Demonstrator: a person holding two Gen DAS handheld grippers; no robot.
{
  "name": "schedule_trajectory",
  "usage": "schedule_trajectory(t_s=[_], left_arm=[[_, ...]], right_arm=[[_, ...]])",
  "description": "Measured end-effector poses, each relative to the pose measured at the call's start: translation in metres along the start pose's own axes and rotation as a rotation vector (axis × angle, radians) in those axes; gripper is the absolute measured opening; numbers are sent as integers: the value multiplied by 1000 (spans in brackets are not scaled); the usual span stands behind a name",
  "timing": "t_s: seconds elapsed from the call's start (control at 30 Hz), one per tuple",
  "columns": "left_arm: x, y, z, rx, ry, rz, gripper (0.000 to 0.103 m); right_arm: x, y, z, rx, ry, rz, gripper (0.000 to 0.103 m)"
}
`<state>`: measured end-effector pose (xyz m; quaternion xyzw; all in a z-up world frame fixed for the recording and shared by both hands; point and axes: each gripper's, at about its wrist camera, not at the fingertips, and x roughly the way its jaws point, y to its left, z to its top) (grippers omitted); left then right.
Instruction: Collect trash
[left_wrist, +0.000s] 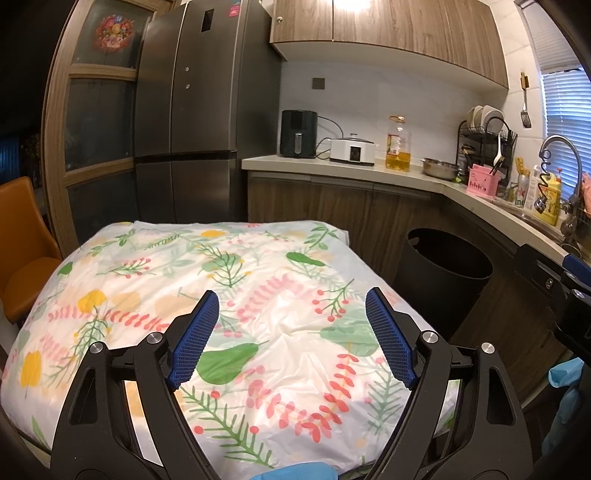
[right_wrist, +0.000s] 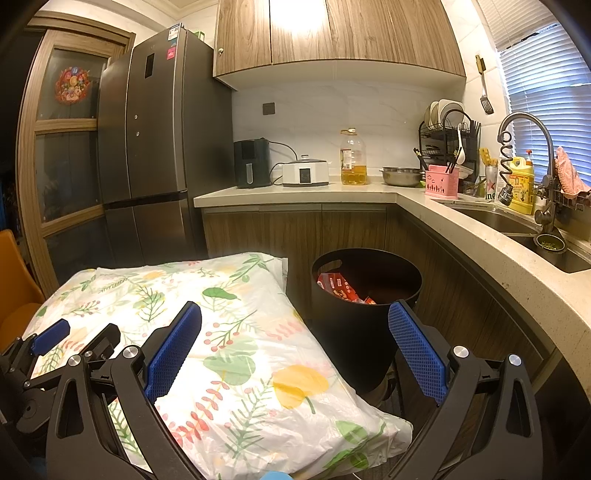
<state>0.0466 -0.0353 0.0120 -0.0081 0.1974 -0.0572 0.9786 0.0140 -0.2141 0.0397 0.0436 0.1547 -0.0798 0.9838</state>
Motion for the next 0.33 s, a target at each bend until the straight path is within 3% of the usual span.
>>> schedule_trajectory(t_s=[0.17,0.33], left_arm=[[1,-1,0,-3,3,12,90],[-1,-2,1,-22,-5,21,91]], right_arm=[[1,0,0,2,1,-1,97],[1,1,0,7,1,2,97]])
